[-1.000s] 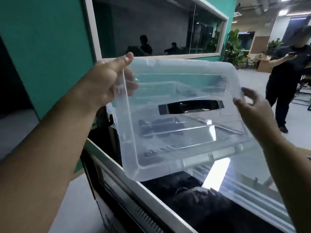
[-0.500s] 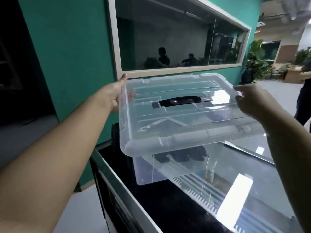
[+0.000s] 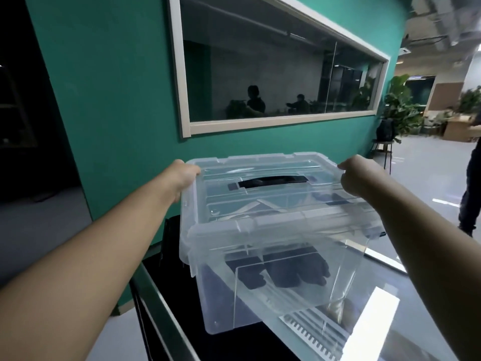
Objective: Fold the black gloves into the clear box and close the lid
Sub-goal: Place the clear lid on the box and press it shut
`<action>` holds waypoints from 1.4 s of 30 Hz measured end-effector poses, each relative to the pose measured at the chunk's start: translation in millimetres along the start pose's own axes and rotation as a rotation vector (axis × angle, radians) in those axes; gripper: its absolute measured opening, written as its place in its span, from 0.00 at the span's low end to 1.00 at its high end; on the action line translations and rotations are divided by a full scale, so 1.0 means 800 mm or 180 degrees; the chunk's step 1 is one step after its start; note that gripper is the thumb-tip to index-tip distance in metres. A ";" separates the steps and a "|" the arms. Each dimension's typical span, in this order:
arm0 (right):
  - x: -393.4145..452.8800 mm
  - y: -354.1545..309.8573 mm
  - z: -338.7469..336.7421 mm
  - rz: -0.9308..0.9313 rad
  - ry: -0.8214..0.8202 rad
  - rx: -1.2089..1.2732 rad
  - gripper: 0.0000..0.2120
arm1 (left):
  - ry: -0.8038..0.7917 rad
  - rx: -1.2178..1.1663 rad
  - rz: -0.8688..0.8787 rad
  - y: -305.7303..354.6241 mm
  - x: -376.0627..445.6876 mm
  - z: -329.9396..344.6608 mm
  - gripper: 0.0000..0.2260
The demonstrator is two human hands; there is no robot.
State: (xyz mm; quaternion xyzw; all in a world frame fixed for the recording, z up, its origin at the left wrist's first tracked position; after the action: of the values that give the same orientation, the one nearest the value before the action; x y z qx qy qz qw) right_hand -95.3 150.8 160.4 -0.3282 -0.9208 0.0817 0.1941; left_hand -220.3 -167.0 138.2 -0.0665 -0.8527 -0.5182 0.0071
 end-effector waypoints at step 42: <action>-0.043 -0.021 0.085 0.1119 -0.1534 0.2278 0.20 | -0.0442 -0.0210 -0.0834 -0.097 -0.019 -0.069 0.23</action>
State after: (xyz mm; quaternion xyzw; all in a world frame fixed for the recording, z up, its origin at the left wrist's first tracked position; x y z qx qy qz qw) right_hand -108.7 114.4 92.5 -0.3633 -0.7840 0.4999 0.0588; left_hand -217.4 -252.8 94.2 0.0095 -0.8349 -0.5366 -0.1218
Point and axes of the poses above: each hand's wrist, its own x-axis towards the middle knuckle, its own z-axis out of the palm, y = z × x, the point moved 6 cm from there along x, towards the middle knuckle, and after that the axes turned 4 degrees about z, right-handed, at the moved point
